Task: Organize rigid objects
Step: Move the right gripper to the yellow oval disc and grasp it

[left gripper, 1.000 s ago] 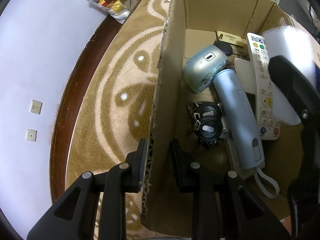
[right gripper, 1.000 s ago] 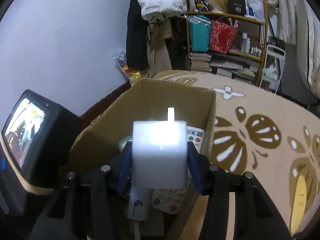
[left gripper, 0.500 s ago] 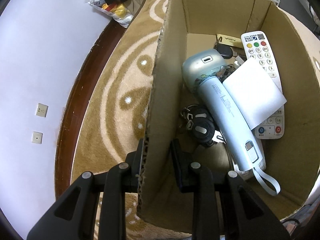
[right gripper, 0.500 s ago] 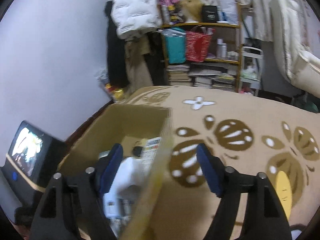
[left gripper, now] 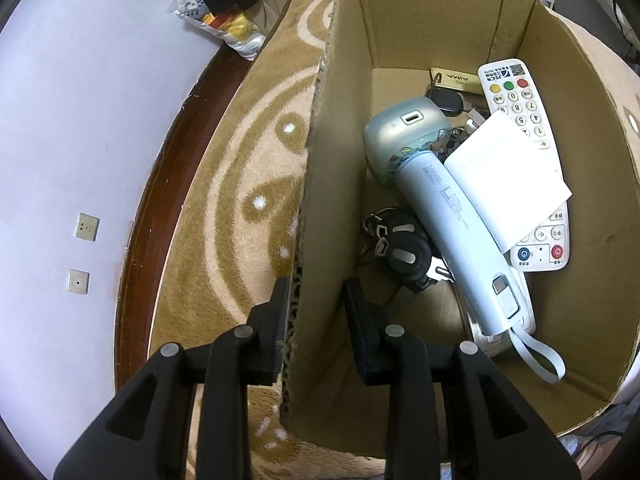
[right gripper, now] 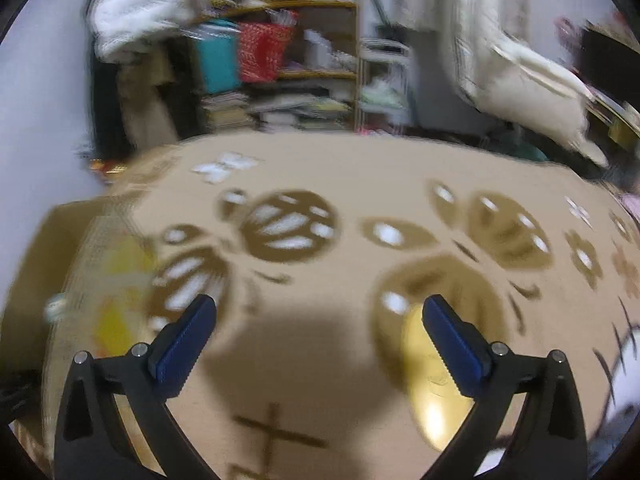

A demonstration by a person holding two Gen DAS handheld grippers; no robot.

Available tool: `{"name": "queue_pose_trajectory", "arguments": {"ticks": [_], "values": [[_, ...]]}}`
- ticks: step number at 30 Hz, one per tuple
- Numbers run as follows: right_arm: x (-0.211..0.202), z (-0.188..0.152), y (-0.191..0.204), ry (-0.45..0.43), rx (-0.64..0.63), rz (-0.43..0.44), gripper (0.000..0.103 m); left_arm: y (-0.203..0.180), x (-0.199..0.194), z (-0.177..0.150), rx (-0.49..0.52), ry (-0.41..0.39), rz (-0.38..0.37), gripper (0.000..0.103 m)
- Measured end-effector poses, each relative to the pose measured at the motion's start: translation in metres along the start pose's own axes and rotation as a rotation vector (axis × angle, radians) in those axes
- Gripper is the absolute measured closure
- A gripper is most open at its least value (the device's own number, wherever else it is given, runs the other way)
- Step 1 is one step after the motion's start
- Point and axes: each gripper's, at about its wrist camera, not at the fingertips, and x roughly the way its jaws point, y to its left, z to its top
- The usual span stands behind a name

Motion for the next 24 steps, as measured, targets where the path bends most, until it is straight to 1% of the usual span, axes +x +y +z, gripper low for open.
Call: {"name": "queue_pose_trajectory", "arguments": {"ticks": [1, 2, 4, 8, 11, 13, 15, 18, 20, 21, 24], "values": [[0.006, -0.002, -0.011, 0.026, 0.034, -0.030, 0.000, 0.001, -0.001, 0.000, -0.001, 0.000, -0.003, 0.076], [0.010, -0.003, -0.019, 0.040, 0.055, -0.038, 0.000, 0.002, -0.001, 0.000, -0.004, 0.001, -0.007, 0.076], [0.021, -0.009, -0.042, 0.088, 0.138, -0.042, 0.000, 0.004, -0.001, 0.000, -0.009, 0.000, -0.018, 0.076], [0.036, -0.020, -0.065, 0.146, 0.241, -0.074, 0.000, 0.007, 0.000, 0.000, -0.002, -0.007, -0.020, 0.077], [0.046, -0.030, -0.075, 0.198, 0.309, -0.071, 0.000, 0.010, 0.002, 0.001, -0.009, -0.002, -0.028, 0.077], [0.053, -0.036, -0.077, 0.234, 0.323, -0.071, 0.000, 0.012, 0.003, 0.001, -0.015, 0.001, -0.034, 0.077], [0.059, -0.038, -0.075, 0.265, 0.303, -0.078, 0.000, 0.015, 0.003, 0.002, -0.020, 0.001, -0.041, 0.076], [0.064, -0.039, -0.073, 0.283, 0.272, -0.104, 0.000, 0.017, 0.004, 0.002, -0.022, 0.002, -0.046, 0.076], [0.070, -0.041, -0.074, 0.310, 0.271, -0.113, 0.000, 0.017, 0.003, 0.002, -0.021, 0.002, -0.041, 0.076], [0.072, -0.042, -0.076, 0.323, 0.279, -0.113, 0.004, 0.016, 0.004, 0.002, -0.020, 0.003, -0.037, 0.076], [0.074, -0.045, -0.081, 0.329, 0.309, -0.116, 0.011, 0.016, 0.006, 0.004, -0.019, 0.010, -0.023, 0.076]]}}
